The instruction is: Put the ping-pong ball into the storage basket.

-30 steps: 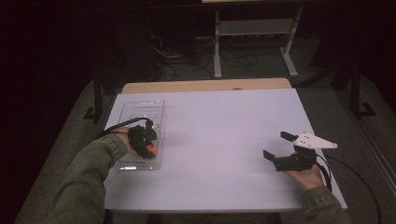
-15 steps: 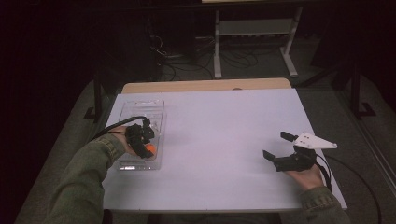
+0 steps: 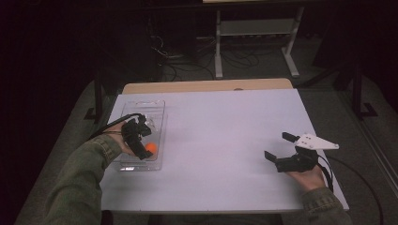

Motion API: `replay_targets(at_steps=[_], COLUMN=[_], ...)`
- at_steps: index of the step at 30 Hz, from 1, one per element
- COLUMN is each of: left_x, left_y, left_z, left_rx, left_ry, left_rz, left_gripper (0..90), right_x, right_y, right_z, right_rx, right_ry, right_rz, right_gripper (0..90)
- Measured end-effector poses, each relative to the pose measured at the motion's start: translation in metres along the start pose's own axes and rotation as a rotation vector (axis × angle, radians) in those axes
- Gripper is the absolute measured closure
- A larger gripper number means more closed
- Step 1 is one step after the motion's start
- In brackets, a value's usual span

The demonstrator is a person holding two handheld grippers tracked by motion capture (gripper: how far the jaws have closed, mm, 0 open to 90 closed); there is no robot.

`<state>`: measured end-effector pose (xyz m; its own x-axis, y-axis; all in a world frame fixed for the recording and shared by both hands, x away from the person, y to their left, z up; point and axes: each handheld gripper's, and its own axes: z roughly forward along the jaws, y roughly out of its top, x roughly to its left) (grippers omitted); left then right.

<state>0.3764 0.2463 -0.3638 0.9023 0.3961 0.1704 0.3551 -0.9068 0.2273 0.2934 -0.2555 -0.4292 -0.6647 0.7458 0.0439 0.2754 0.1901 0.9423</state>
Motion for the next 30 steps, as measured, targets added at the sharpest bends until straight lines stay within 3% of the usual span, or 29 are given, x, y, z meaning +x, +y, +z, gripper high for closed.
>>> replay_targets(at_steps=[2,11,30], left_x=[0.001,0.003,-0.009], left_y=[-0.001,-0.007,-0.016], left_z=[-0.002,-0.012,-0.042], left_rx=[-0.001,-0.034,-0.204], left_ry=[0.002,0.021,0.036], left_rz=[-0.007,-0.037,-0.029], left_gripper=[0.1,0.0,0.0], right_x=[0.000,0.000,0.000], right_y=[0.000,0.000,-0.001], right_z=[0.000,-0.001,-0.001], right_rx=[0.000,0.001,0.002], right_ry=[-0.001,-0.003,-0.007], right_rz=[0.000,0.000,0.000], right_gripper=[0.0,0.0,0.0])
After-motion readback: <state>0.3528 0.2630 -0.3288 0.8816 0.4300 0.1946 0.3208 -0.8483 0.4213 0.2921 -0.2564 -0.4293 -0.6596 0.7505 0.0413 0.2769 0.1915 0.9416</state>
